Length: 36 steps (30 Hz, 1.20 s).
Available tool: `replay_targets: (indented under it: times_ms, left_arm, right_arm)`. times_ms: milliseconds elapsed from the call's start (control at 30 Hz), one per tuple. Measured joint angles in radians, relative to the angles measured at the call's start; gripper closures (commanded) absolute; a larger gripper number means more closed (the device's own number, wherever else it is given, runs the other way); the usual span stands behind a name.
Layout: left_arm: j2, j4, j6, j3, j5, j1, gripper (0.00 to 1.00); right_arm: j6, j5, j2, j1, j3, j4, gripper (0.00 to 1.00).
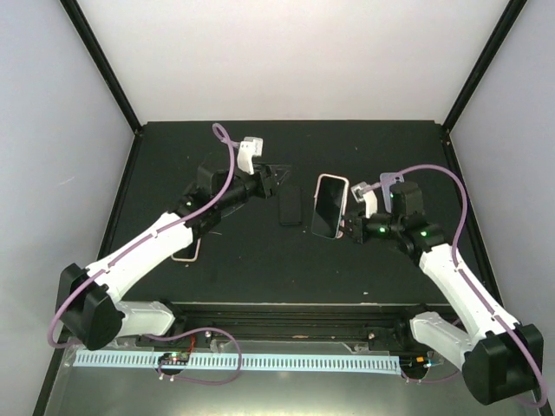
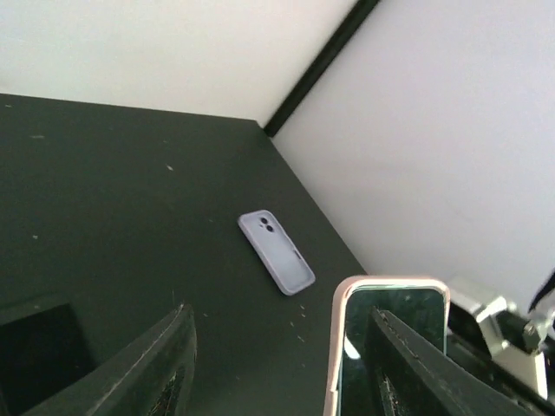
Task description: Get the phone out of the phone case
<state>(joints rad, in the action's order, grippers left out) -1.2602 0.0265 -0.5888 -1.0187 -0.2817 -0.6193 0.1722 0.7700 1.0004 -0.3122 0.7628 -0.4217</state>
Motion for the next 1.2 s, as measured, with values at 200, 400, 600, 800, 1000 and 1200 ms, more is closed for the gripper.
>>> replay_targets:
  times_ms: [200,400,600,800,1000,1200]
  left_arm:
    - [-0.078,-0.008,0.038,-0.014,0.137,-0.107,0.52]
    - [-0.125,0.027,0.146,0.079,0.256,-0.284,0.52]
    - [-0.170,0.075,0.214,0.165,0.412,-0.378,0.48]
    - [-0.289,0.147,0.323,0.150,0.535,-0.474,0.48]
    - [-0.410,0.137,0.459,0.059,0.656,-0.587,0.48]
    - [-0.460,0.052,0.497,0.003,0.727,-0.656,0.47]
  right_arm:
    - [0.051,-0.005,-0.034,0.089,-0.149,0.044,0.99]
    - [0.068,0.019,0.133,0.096,-0.138,0.079,0.99]
    - [0.040,-0.010,0.307,0.099,-0.109,0.054,0.99]
    - [0.035,-0.029,0.348,0.100,-0.085,0.023,0.99]
    - [0.039,-0.027,0.415,0.100,-0.071,0.008,0.99]
    - [0.039,-0.019,0.477,0.100,-0.061,-0.010,0.99]
